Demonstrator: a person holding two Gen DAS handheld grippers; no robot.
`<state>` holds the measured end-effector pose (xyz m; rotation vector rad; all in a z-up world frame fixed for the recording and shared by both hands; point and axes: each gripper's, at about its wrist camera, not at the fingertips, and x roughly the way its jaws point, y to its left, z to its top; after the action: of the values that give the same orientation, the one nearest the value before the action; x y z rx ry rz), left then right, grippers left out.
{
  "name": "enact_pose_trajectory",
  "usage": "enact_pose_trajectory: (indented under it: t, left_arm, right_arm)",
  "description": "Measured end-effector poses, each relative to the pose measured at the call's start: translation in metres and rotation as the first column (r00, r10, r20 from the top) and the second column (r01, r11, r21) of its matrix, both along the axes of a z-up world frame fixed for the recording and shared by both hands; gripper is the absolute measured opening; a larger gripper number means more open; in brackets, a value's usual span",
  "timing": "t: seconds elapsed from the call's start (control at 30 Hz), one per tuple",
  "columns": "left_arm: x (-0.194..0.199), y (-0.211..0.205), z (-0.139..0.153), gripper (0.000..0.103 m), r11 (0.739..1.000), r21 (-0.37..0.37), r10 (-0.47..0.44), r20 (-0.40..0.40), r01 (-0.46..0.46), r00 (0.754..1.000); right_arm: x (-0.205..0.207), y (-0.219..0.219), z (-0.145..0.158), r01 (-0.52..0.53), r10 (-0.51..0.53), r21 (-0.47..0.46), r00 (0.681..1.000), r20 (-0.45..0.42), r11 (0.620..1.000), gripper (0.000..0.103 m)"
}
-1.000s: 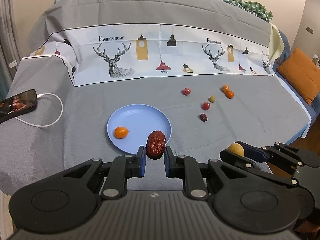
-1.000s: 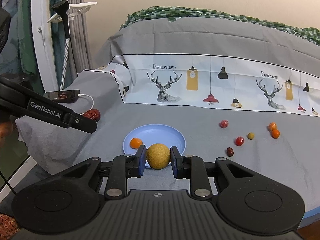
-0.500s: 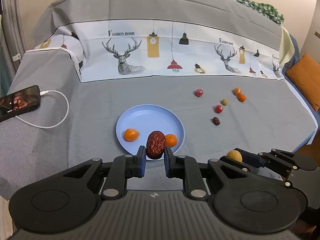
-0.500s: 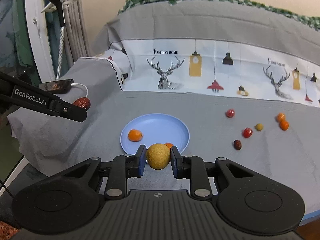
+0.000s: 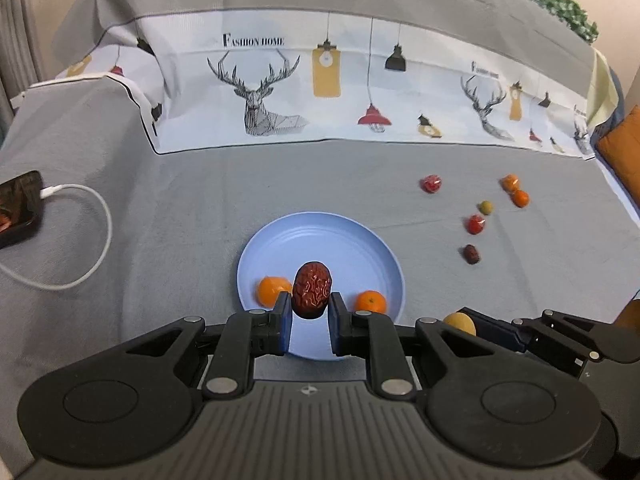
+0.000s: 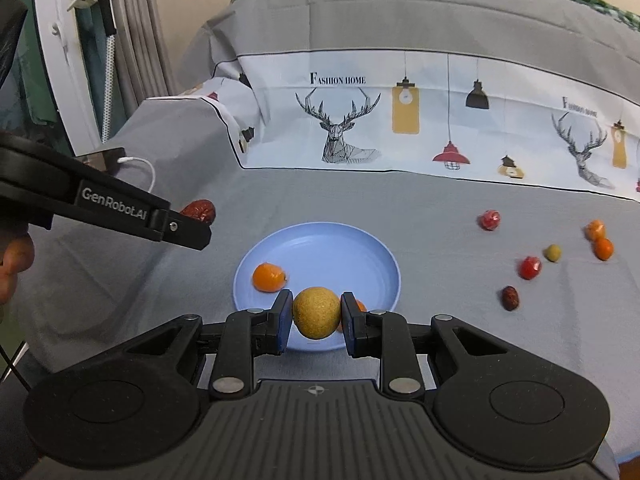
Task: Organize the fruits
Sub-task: 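Carry the jujube and yellow fruit over the plate and release both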
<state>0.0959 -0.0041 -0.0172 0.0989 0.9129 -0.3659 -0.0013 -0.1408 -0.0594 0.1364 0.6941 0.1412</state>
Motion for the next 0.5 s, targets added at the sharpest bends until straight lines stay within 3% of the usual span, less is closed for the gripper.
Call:
enact_pose_trajectory:
  t: [0.3, 0.5]
  left_arm:
    - [0.062, -0.017, -0.056, 0.020, 0.998, 0.058, -0.001, -0.093, 0.006, 0.996]
    - [0.090, -0.026, -0.086, 0.020, 0.994, 0.105, -0.004, -0.122, 0.017, 0.993]
  right_arm:
    - [0.067, -0.001, -0.049, 0.004, -0.010, -0.059, 0.995, -0.097, 0.998, 0.027]
    - [0.094, -0.003, -0.068, -0.008, 0.002, -0.059, 0.994, -0.110, 0.998, 0.027]
